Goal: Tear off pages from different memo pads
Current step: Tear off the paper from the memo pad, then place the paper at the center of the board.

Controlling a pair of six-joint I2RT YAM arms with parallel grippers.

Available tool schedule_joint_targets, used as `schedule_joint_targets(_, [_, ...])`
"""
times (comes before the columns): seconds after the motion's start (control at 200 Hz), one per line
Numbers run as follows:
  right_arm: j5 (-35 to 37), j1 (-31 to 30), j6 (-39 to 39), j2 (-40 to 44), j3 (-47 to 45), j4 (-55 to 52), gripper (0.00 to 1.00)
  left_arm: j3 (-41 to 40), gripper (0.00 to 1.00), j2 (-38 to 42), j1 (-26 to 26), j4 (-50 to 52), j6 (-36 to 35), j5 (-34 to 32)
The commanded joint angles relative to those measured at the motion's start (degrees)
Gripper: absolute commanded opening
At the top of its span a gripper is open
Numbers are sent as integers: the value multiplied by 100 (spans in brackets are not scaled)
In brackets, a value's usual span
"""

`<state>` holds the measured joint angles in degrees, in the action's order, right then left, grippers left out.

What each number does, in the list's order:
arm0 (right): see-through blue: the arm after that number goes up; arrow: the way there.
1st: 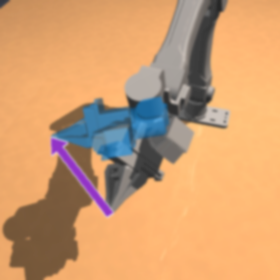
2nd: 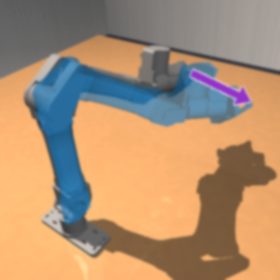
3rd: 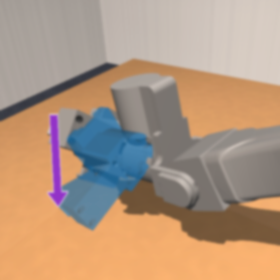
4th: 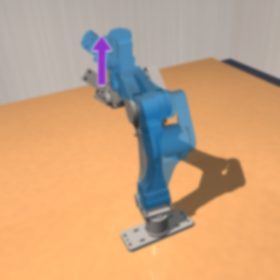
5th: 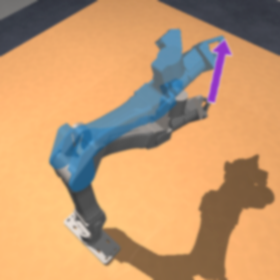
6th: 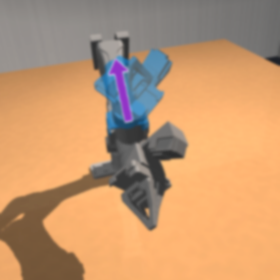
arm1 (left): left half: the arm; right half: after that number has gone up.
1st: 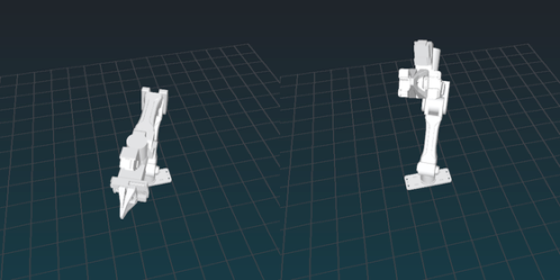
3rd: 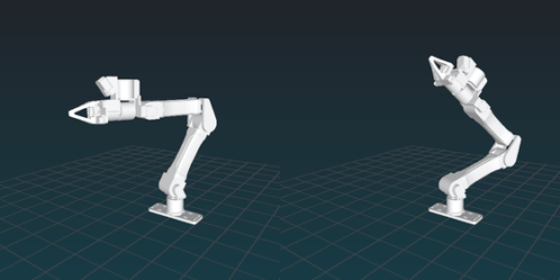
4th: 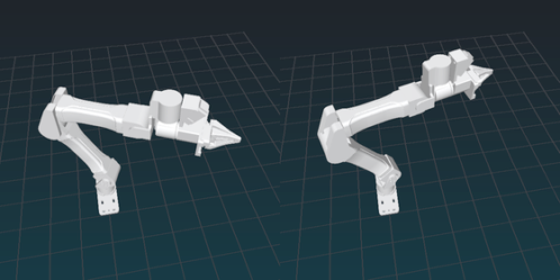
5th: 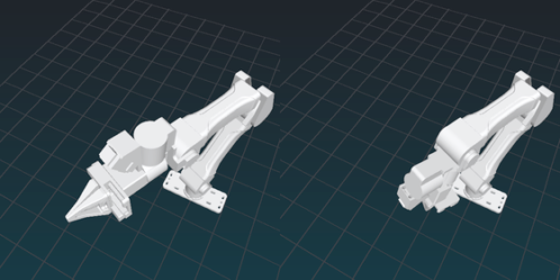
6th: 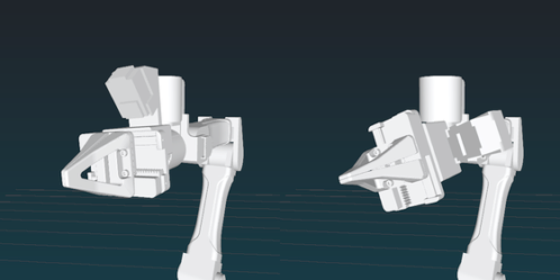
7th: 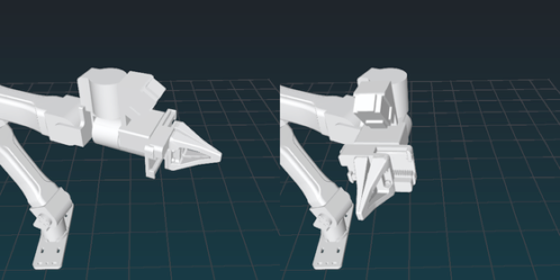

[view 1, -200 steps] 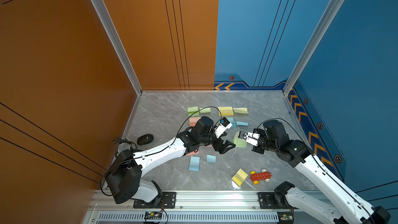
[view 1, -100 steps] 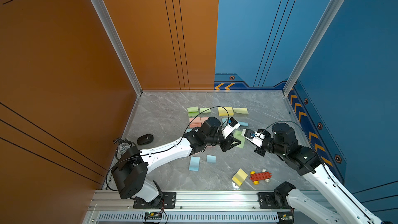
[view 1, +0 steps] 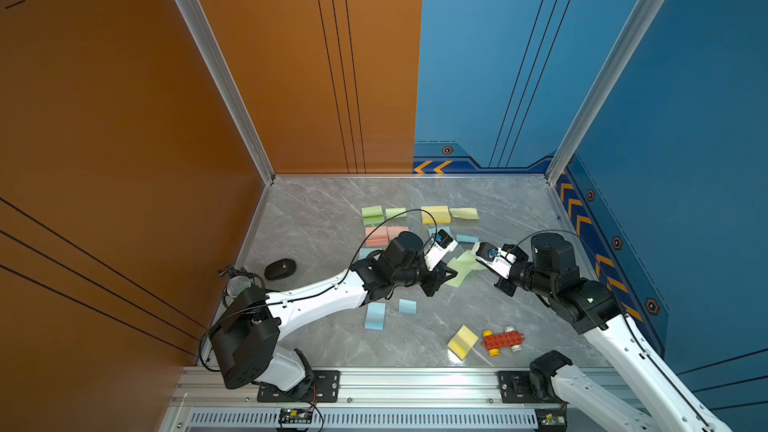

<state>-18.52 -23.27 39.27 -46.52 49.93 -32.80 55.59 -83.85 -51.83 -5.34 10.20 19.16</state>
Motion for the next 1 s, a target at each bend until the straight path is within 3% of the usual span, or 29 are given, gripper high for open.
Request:
schedule_joint_targets(0.0, [547, 229, 478, -177, 261, 62, 0, -133, 0, 221, 72, 1114, 65, -1191])
schedule_joint_targets(0.155, [569, 243, 1582, -852, 289, -7, 0, -273, 0, 431, 55, 1264, 413, -1763])
schedule_joint_targets(0.35, [1728, 257, 3192, -2544, 925, -345, 0, -646, 0, 842, 111, 1142, 461, -2084])
schedule_joint_targets(0.656, [2126, 408, 3704, -5036, 2990, -1668, 2, -959, 0, 1228, 77, 1121, 739, -2814])
schedule_joint_targets(0.991, [2120, 440, 3864, -5849, 3324, -2026, 1, -975, 0, 1273, 68, 1119, 791, -2885])
